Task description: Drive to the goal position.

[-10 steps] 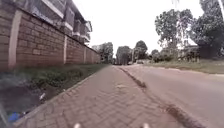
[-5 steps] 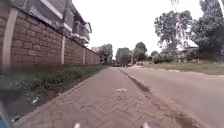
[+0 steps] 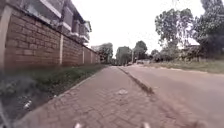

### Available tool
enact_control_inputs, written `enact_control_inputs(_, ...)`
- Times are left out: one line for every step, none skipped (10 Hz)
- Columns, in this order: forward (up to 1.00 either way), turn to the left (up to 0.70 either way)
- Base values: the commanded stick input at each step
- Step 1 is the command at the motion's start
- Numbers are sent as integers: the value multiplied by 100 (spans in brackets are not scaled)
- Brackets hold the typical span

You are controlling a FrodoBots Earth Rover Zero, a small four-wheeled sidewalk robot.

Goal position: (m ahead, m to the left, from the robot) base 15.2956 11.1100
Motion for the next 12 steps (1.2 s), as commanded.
enact_control_inputs(50,0)
enact_control_inputs(50,0)
enact_control_inputs(50,0)
enact_control_inputs(50,0)
enact_control_inputs(50,0)
enact_control_inputs(50,0)
enact_control_inputs(50,0)
enact_control_inputs(50,0)
enact_control_inputs(50,0)
enact_control_inputs(50,0)
enact_control_inputs(50,0)
enact_control_inputs(50,0)
